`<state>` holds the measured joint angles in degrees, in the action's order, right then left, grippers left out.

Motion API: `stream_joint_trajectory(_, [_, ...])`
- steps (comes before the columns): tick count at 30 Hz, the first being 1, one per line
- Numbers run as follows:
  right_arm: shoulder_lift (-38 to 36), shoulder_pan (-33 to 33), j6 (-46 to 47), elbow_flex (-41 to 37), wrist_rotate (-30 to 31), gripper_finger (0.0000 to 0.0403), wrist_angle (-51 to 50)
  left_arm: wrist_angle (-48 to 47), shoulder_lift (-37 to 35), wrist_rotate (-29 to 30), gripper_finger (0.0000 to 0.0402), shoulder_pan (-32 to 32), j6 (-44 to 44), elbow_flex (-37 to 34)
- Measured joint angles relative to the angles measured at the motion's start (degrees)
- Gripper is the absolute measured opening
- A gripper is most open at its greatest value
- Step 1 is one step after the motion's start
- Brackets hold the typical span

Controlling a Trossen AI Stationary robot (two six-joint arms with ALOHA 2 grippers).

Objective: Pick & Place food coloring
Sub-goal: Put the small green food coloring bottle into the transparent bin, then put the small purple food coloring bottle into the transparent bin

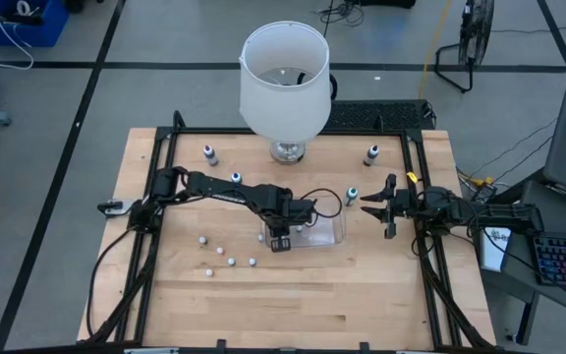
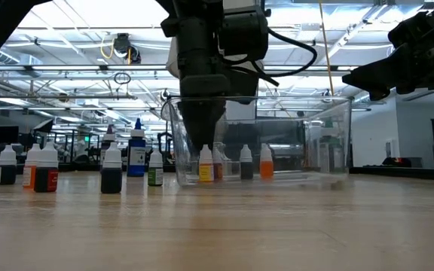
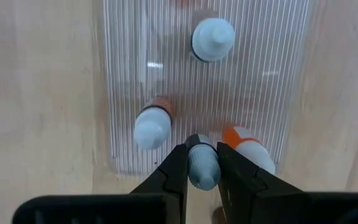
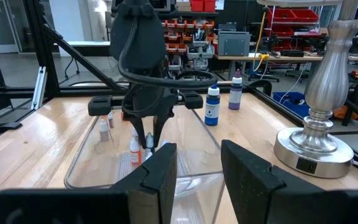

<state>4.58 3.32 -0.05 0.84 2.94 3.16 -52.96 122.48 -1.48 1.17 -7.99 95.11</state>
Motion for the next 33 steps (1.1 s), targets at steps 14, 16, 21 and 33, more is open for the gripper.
stream_joint_trajectory(14, [0.0, 0.0, 0.01, 0.01, 0.0, 0.0114, 0.0, 0.04, 0.09, 0.09, 0.0132, 0.21, 0.11, 0.0])
stream_joint_trajectory(16, [0.0, 0.0, 0.0, 0.02, -0.02, 0.0114, 0.0, 0.05, 0.1, 0.09, 0.0152, 0.26, 0.11, 0.0])
stream_joint_trajectory(21, [0.0, -0.01, 0.0, 0.02, 0.0, 0.0114, 0.0, -0.36, 0.29, 0.11, 0.0161, 0.27, 0.08, 0.8])
stream_joint_trajectory(33, [0.0, 0.0, 0.0, 0.01, -0.01, 0.0114, 0.0, -5.23, 0.55, -0.41, 0.0132, 0.19, 1.59, 7.08])
